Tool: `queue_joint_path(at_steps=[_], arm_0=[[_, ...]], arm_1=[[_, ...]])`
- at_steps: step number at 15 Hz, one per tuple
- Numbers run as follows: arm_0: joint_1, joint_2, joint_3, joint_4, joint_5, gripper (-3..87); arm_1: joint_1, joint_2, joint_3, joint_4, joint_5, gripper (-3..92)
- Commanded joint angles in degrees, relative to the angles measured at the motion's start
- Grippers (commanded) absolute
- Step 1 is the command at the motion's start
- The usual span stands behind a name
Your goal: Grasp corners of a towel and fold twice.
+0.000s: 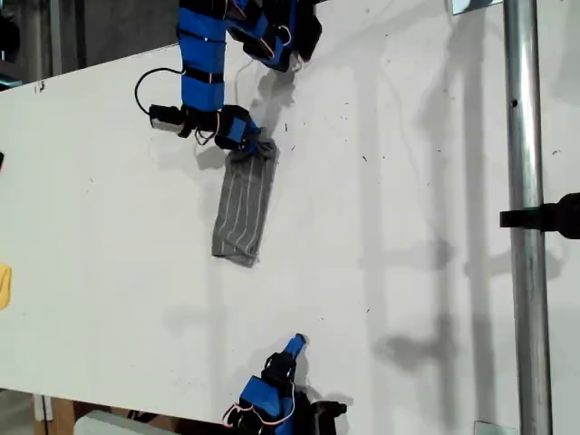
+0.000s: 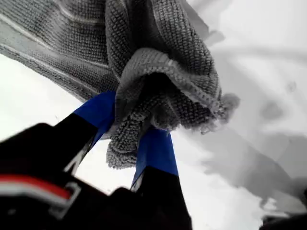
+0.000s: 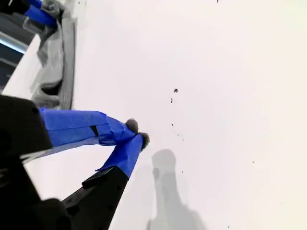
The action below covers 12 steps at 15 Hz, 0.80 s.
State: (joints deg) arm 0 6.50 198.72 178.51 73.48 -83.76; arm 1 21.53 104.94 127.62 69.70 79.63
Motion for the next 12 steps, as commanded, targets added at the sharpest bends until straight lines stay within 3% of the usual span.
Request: queue_joint_path(at_steps=[1, 5, 6, 7, 11, 12], arm_0=[[-0.6, 0.4, 0.4, -0.1, 1.1, -2.1], [-0.1, 0.4, 0.4, -1.1, 1.9, -2.1], [0.2, 0.4, 0.4, -1.1, 1.5, -2.1], [0.4, 0.4, 0.4, -1.1, 1.4, -2.1], [0.5, 0.4, 0.4, -0.3, 0.6, -2.0], [0.5, 0.4, 0.4, -0.2, 0.4, -1.9]], arm_1=[[-8.5, 16.2, 1.6, 16.6, 9.1, -0.2], [-22.2, 28.7, -6.7, 33.0, 25.3, -0.2], [-22.5, 26.5, -11.2, 33.6, 24.9, -0.2], [-19.6, 22.1, -14.4, 28.7, 19.5, -0.2], [-9.2, 2.7, -24.3, -4.7, -2.6, 0.5], [-7.4, 3.5, -21.9, -14.8, -8.8, 8.2]])
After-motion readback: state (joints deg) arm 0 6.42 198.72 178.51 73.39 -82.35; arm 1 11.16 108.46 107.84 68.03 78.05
